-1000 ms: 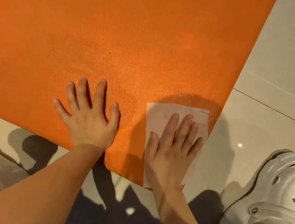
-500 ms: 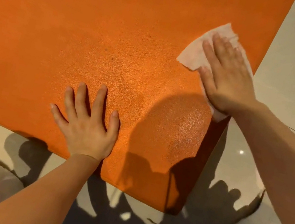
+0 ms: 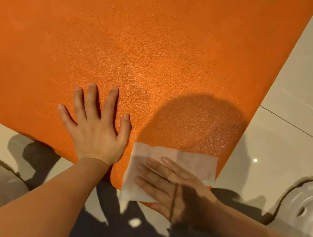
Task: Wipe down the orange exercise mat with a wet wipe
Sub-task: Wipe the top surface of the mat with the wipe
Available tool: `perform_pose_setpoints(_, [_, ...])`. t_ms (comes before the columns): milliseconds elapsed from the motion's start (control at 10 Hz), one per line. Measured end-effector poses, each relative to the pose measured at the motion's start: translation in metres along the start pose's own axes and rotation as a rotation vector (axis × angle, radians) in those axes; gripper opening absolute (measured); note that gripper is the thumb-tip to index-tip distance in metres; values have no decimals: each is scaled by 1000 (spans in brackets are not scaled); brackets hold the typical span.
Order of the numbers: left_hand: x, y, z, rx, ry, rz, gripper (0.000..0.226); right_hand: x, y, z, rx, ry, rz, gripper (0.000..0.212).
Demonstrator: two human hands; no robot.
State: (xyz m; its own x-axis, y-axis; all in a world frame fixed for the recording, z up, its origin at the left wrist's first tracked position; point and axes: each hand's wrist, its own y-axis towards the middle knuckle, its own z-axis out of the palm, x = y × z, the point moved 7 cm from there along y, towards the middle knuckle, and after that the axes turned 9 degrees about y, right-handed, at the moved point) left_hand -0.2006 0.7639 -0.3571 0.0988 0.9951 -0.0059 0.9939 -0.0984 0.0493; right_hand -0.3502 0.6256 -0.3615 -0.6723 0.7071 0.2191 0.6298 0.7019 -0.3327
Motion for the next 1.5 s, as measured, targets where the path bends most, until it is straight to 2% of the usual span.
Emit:
perform_pose_setpoints(100, [1, 3, 0, 6, -11, -10, 58, -26, -3, -20, -108, 280, -37, 58])
perform_pose_setpoints(200, [3, 2, 0, 13, -12, -22, 57, -114, -7, -35, -240, 320, 284, 67])
perform_pose_setpoints(300, [2, 1, 0, 13, -10, -6, 57, -195, -13, -49, -204, 243, 544, 91])
perform_pose_setpoints(400, [2, 3, -1, 6, -7, -8, 57, -209, -6, -61, -219, 218, 538, 93])
perform_pose_setpoints(500, [4, 4, -2, 4, -3, -12, 57, -189, 2, -55, -205, 157, 392, 72])
perform_pose_setpoints(600, [4, 3, -2, 18, -4, -12, 58, -151, -7, -50, -242, 157, 95, 59])
perform_pose_setpoints(700, [4, 3, -1, 32, -3, -12, 58, -81, -24, -18, -206, 546, -95, 52])
perform_pose_setpoints(800, [5, 3, -2, 41, 3, -13, 58, 28, -35, 16, -219, -679, -566, 48])
perform_pose_setpoints(900, [4, 3, -1, 51, 12, -13, 58, 33, -42, 10, -265, -397, -280, 64])
perform_pose_setpoints(1000, [4, 3, 0, 57, 10, -16, 56, 5, -27, 22, -110, 89, -107, 66])
perform_pose_setpoints(1100, [5, 4, 0, 45, 2, -26, 53, -59, -2, 2, -217, 151, 161, 55])
perform_pose_setpoints(1200, [3, 4, 1, 49, 4, -22, 51, -152, 8, -43, -422, 274, 451, 64])
perform_pose_setpoints(1300, [3, 6, 3, 77, 1, -18, 52, -211, 10, -60, -479, 314, 792, 68])
perform_pose_setpoints(1400, [3, 5, 3, 165, 2, -3, 56, -211, 16, -63, -500, 308, 912, 66])
perform_pose_setpoints(1500, [4, 11, -5, 364, -2, 14, 66, -208, 17, -66, -477, 321, 921, 69])
